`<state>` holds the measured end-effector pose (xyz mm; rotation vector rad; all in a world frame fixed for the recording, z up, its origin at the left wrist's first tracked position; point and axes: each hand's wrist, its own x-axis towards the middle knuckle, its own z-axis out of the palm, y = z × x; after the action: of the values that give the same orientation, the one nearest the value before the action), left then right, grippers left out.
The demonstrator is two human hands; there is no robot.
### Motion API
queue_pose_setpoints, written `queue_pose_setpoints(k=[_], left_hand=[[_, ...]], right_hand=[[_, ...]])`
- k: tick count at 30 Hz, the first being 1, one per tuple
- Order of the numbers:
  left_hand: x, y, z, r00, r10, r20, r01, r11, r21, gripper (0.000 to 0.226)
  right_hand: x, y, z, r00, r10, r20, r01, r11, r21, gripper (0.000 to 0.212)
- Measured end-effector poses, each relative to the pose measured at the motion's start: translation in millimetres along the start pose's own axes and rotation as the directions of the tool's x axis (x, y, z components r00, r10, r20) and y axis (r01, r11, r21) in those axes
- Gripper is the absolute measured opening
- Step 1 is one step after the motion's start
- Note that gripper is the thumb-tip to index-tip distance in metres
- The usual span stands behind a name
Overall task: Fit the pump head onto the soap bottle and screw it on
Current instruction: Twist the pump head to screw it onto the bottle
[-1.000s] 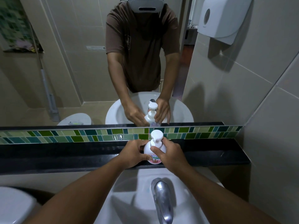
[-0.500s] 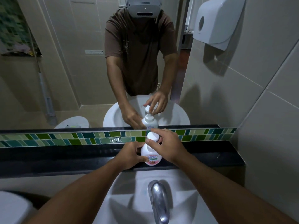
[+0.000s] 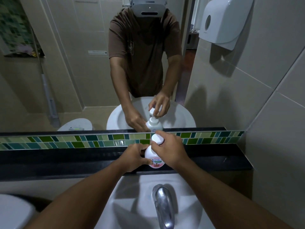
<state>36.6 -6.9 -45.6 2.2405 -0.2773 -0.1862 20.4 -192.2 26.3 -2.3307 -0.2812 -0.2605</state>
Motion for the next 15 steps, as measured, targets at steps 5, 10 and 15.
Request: queue_pose_setpoints(k=[5, 10, 15], left_hand=[[1.7, -2.2, -0.5, 1.0, -0.007, 0.011, 0.007, 1.0, -0.002, 0.055], [3.2, -2.6, -0.4, 1.0, -0.008, 0.029, 0.008, 1.0, -0.012, 0.057], [2.9, -2.0, -0.2, 0.999, -0.014, 0.032, 0.015, 1.0, -0.015, 0.057]], right_hand=[[2.2, -1.7, -0.4, 1.0, 0.006, 0.03, -0.004, 0.998, -0.061, 0.033], [3.5, -2.8, -8.3, 0.995, -0.007, 0.1, 0.011, 0.999, -0.042, 0.04], [5.8, -1.5, -14.7, 0.987, -0.026, 0.156, 0.028, 1.0, -0.012, 0.045]])
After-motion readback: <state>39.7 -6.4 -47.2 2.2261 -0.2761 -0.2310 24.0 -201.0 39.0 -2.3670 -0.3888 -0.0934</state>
